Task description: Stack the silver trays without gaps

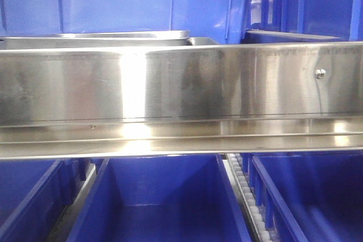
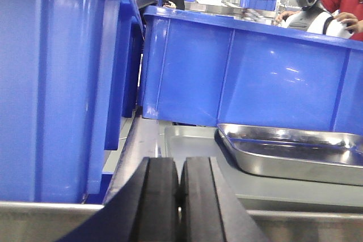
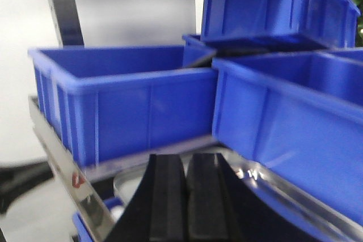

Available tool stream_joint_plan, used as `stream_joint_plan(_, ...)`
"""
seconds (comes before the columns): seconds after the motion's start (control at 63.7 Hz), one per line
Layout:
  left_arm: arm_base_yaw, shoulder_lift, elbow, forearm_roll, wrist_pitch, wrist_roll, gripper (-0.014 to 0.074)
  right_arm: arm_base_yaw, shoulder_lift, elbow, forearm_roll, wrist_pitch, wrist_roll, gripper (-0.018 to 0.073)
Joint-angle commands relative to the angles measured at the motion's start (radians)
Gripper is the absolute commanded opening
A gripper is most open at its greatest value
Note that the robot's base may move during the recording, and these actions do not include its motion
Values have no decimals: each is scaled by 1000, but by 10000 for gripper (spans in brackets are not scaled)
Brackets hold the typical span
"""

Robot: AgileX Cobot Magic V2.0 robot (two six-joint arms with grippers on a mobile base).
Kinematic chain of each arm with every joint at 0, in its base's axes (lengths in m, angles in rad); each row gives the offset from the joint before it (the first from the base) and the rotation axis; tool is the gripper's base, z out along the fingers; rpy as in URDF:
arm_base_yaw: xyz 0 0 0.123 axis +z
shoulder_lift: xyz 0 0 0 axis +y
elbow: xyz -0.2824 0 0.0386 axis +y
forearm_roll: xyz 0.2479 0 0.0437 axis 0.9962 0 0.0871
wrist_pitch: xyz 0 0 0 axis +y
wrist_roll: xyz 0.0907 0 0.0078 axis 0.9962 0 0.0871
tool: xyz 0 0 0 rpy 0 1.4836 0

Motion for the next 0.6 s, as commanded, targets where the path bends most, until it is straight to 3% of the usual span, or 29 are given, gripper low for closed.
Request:
stream_joint_plan(0.0, 4, -5, -2, -2, -21, -5, -6, -48, -111, 100, -19, -27, -9, -79)
stream_joint_plan(0.22, 4, -5, -2, -2, -21, -5, -6, -262, -413, 355, -19, -103, -9, -79)
stream_joint_plan(0.581, 4, -5, -2, -2, -21, -5, -6, -541, -923, 681, -19, -13, -9, -79)
